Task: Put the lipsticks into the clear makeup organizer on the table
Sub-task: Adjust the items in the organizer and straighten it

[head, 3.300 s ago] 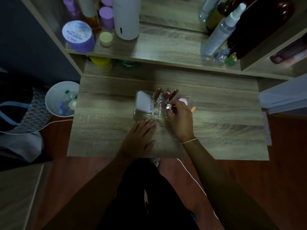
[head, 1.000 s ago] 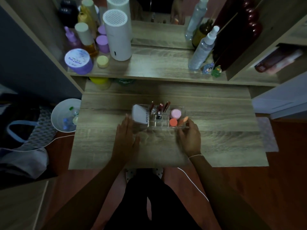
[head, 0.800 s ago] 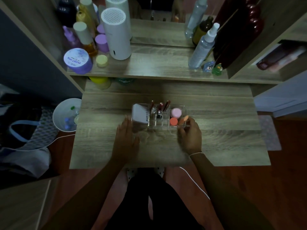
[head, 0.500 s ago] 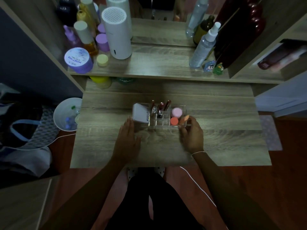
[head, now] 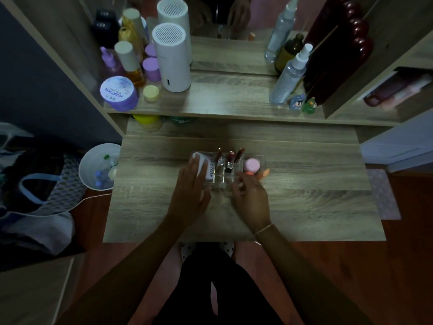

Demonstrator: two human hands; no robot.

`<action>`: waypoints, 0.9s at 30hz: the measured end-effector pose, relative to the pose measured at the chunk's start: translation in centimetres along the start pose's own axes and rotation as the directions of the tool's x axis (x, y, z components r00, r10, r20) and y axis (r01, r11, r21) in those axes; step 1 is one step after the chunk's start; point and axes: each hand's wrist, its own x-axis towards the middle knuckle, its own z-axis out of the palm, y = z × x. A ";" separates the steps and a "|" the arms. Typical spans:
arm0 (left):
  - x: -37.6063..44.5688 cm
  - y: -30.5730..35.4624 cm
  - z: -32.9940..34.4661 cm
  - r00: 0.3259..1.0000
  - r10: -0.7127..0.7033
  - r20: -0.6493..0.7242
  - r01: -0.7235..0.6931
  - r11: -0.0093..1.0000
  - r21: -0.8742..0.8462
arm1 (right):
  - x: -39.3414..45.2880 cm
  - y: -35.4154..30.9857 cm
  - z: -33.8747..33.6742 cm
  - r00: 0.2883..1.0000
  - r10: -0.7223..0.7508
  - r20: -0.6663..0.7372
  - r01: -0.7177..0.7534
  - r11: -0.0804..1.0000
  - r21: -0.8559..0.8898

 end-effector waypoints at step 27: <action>2.1 1.0 0.5 0.997 0.072 0.028 -0.072 0.997 0.002 | 3.4 -1.9 -0.8 0.997 0.074 0.001 -0.074 0.997 -0.012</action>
